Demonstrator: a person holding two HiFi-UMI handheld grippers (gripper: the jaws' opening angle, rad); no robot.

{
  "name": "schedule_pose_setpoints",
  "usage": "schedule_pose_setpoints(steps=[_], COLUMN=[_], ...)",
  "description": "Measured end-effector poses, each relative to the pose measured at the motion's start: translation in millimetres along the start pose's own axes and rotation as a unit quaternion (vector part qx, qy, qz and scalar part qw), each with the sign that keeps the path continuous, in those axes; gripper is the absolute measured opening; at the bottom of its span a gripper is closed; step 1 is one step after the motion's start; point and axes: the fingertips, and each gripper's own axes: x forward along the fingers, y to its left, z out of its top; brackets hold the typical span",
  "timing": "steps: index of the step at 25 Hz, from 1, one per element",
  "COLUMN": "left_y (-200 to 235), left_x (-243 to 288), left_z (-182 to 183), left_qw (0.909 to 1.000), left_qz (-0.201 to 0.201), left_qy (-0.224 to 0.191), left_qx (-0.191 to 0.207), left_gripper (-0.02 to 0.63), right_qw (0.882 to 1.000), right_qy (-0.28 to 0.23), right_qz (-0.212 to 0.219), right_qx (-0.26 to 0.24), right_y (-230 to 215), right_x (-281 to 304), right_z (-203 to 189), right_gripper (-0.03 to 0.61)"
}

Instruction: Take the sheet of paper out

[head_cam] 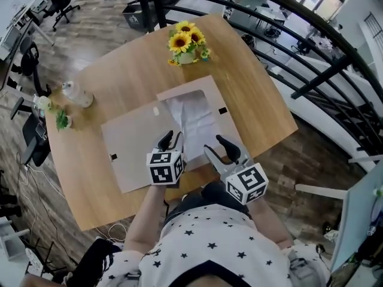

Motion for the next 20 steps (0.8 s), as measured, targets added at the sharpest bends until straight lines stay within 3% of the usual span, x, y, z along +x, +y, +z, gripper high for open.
schedule_pose_setpoints(steps=[10, 20], left_y=[13.1, 12.8], left_x=[43.9, 76.2], left_z=[-11.6, -25.8], left_qw=[0.9982, 0.9938], left_qz=[0.016, 0.008], left_qy=[0.055, 0.11], left_qx=[-0.019, -0.019], left_gripper=[0.11, 0.11], right_qw=[1.0, 0.999], right_qy=[0.021, 0.033], right_qz=[0.021, 0.03], right_qx=[0.004, 0.008], right_y=[-26.5, -41.4], right_x=[20.7, 38.5], right_z=[6.6, 9.8], right_gripper=[0.17, 0.17])
